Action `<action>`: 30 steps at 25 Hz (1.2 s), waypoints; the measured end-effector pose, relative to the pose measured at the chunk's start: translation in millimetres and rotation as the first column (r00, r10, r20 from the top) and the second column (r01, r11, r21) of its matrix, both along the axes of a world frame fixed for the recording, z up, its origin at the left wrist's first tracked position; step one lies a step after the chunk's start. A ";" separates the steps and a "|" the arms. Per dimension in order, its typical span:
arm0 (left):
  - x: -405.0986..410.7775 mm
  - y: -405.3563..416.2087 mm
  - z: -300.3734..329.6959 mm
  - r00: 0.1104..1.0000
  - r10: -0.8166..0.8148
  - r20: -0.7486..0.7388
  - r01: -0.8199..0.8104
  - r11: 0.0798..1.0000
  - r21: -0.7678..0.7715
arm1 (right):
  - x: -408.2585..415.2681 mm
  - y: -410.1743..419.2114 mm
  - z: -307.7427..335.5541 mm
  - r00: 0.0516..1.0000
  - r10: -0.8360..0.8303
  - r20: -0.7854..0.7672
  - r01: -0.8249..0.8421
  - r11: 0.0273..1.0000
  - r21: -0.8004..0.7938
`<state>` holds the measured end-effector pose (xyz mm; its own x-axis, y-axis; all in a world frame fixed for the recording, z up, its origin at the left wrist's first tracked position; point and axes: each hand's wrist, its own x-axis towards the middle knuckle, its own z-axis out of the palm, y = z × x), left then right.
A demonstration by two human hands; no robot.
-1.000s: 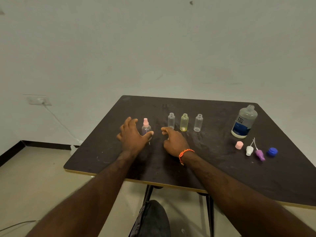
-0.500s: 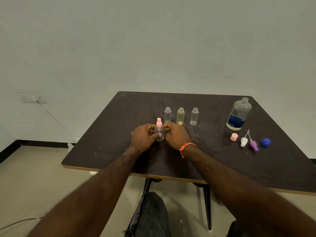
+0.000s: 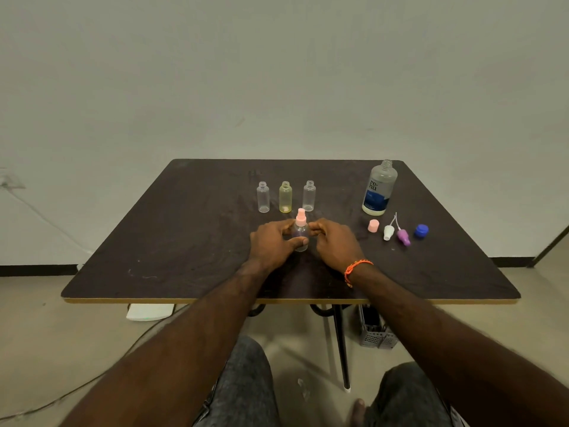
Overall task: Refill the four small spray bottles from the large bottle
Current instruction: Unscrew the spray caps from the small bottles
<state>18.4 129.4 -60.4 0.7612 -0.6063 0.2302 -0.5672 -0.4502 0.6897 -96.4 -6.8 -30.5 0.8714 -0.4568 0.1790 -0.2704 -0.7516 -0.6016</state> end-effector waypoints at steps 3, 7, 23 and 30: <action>5.7 0.2 1.0 1.000 -0.001 -0.031 0.002 0.999 0.034 | 2.1 -1.9 7.5 0.999 -0.007 0.048 0.008 1.000 -0.010; 8.9 0.4 -0.7 0.999 -0.002 -0.039 0.003 1.000 0.031 | 19.2 -4.1 35.3 0.996 0.040 0.082 -0.033 0.996 -0.088; 6.6 0.0 0.3 1.000 0.009 -0.019 -0.008 1.000 0.018 | 53.1 -5.9 67.8 0.935 0.193 -0.297 -0.293 0.892 -0.343; 7.4 1.0 1.5 0.999 -0.007 -0.040 0.007 1.000 0.010 | 49.1 -12.6 72.8 0.919 0.209 -0.333 -0.327 0.876 -0.355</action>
